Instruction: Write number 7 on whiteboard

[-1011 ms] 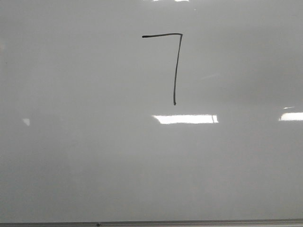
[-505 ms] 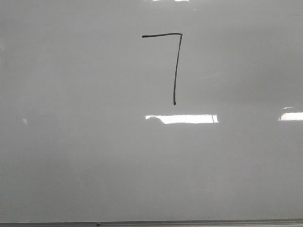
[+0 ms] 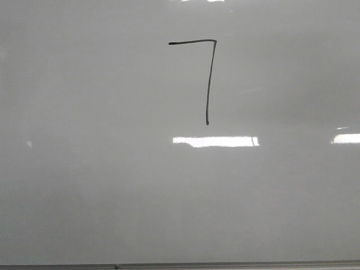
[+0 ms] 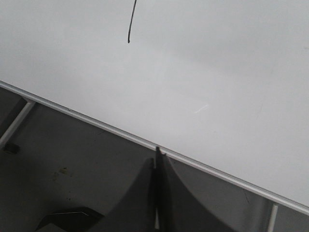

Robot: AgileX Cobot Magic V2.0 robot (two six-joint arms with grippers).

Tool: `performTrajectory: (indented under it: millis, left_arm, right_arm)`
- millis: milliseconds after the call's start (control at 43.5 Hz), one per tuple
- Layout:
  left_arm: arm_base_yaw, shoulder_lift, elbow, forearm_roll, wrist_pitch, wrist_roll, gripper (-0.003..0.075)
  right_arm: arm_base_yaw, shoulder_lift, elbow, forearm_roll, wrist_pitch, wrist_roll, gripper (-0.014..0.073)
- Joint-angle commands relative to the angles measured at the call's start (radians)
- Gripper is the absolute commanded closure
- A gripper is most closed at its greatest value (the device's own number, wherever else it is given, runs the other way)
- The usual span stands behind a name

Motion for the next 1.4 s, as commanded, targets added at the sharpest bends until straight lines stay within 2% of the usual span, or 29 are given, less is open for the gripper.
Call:
performTrajectory:
  millis: [0, 115, 230, 368, 551, 666, 919, 1379]
  left_arm:
    - [0.002, -0.013, 0.013, -0.007, -0.083, -0.008, 0.0741]
    - [0.002, -0.013, 0.013, -0.007, -0.083, -0.008, 0.0741]
    - [0.002, -0.013, 0.013, -0.007, -0.083, -0.008, 0.0741]
    - [0.002, -0.013, 0.013, -0.007, -0.083, -0.008, 0.0741]
    - [0.002, -0.013, 0.013, -0.007, -0.083, -0.008, 0.0741]
    - [0.002, -0.013, 0.013, -0.007, -0.083, -0.008, 0.0741]
    - [0.002, -0.013, 0.013, -0.007, -0.083, -0.008, 0.0741]
    - [0.002, -0.013, 0.013, -0.007, -0.083, -0.008, 0.0741]
  right_arm:
    - [-0.006, -0.001, -0.023, 0.005, -0.067, -0.001, 0.0662]
    - [-0.047, -0.084, 0.018, -0.032, -0.126, -0.01, 0.0662]
    - [-0.148, -0.218, 0.127, -0.11, -0.288, -0.01, 0.0662]
    - [-0.229, -0.366, 0.305, -0.141, -0.499, -0.01, 0.0662]
    - [-0.244, -0.502, 0.537, -0.141, -0.759, -0.01, 0.0662]
    - [-0.245, -0.568, 0.661, -0.141, -0.874, -0.01, 0.0662]
    - [-0.244, -0.622, 0.853, -0.139, -1.039, -0.01, 0.0662]
    - [-0.244, -0.621, 0.848, -0.139, -1.044, -0.01, 0.0662]
